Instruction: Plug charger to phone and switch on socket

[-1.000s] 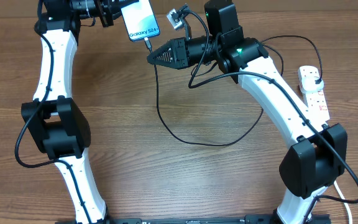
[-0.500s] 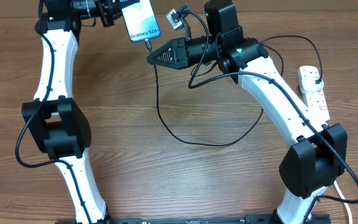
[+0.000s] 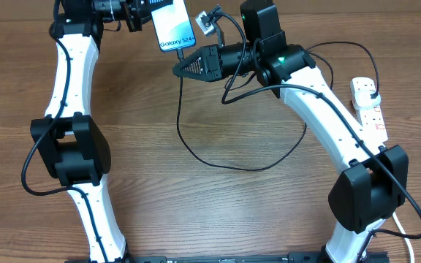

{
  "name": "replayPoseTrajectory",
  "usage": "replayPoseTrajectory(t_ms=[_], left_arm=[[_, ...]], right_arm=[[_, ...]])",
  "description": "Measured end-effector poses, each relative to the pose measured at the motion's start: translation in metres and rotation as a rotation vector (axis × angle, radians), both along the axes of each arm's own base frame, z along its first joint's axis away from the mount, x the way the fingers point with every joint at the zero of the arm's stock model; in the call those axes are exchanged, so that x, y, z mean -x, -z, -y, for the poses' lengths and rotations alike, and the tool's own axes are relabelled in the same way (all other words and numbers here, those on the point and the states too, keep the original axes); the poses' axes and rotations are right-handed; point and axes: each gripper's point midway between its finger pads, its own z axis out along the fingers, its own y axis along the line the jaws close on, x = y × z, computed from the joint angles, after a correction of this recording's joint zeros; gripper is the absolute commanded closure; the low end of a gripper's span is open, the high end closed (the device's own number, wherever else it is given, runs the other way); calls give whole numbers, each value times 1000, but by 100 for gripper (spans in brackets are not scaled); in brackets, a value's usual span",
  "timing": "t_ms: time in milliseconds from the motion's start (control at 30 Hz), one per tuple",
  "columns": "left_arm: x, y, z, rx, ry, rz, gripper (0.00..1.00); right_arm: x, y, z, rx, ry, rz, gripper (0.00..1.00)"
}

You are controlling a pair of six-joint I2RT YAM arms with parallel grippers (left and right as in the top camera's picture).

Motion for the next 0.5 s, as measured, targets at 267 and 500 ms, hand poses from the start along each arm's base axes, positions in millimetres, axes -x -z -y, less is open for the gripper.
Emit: replayPoseTrajectory(t_ms=[267,500], left_arm=[[0,0,0,0,0,0,96],[2,-1,0,4,14,1,96]], right_arm=[[0,0,0,2,3,-3,96],[-3,3,1,13,18,-7,82]])
